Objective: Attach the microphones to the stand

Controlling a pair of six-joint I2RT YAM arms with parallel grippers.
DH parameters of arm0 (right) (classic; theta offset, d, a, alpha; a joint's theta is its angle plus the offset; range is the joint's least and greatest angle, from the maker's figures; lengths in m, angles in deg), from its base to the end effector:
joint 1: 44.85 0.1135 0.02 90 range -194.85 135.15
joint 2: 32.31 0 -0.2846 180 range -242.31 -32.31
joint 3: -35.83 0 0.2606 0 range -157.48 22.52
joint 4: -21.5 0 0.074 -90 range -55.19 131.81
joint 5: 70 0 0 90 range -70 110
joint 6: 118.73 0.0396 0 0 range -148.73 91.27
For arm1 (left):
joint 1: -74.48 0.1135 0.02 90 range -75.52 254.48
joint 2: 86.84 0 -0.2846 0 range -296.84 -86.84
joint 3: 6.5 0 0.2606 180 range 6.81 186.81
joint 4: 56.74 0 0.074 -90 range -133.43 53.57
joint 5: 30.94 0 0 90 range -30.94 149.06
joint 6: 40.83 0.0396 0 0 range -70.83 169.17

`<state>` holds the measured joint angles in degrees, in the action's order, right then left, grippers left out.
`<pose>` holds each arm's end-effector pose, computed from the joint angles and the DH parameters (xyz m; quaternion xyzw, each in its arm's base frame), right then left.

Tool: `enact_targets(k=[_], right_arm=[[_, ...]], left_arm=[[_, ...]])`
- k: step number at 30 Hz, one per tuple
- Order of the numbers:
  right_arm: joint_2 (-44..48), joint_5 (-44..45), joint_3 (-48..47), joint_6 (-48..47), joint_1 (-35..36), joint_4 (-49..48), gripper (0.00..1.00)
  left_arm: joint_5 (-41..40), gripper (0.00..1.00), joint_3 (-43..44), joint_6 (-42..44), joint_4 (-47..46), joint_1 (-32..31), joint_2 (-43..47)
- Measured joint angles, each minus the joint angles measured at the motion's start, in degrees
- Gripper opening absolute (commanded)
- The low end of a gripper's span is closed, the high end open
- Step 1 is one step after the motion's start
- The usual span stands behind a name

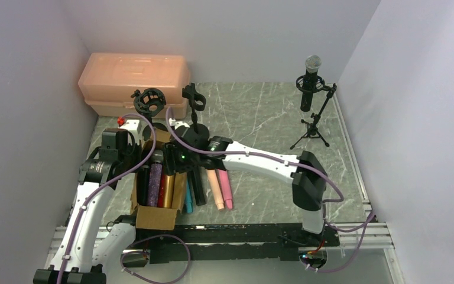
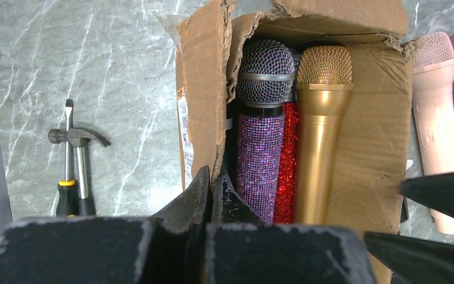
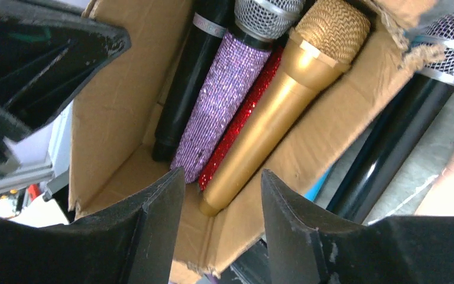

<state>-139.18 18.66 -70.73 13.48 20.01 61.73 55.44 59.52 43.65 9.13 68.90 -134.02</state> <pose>0.1901 0.4073 0.3106 -0.1831 0.8896 0.3427 0.2401 0.1501 -0.0122 0.3233 -0.0111 0.9301 -0.0062 0.3672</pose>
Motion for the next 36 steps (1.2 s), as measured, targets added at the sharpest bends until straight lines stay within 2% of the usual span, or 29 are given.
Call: enact_targets(k=[12, 25, 29, 36], right_arm=[[-16.9, 4.5, -15.8, 0.0, 0.0, 7.1, 0.56], [-23.0, 7.0, -21.9, 0.2, 0.5, 13.4, 0.54], [-24.5, 6.8, -23.3, 1.0, 0.8, 13.6, 0.48], [-21.3, 5.3, -16.7, 3.3, 0.1, 6.9, 0.25]], left_arm=[[1.2, 0.0, 0.0, -1.2, 0.0, 0.0, 0.2], [1.7, 0.0, 0.0, -1.4, 0.0, 0.0, 0.5], [1.8, 0.0, 0.0, -1.4, 0.2, 0.0, 0.4], [1.6, 0.0, 0.0, -1.4, 0.4, 0.0, 0.5]])
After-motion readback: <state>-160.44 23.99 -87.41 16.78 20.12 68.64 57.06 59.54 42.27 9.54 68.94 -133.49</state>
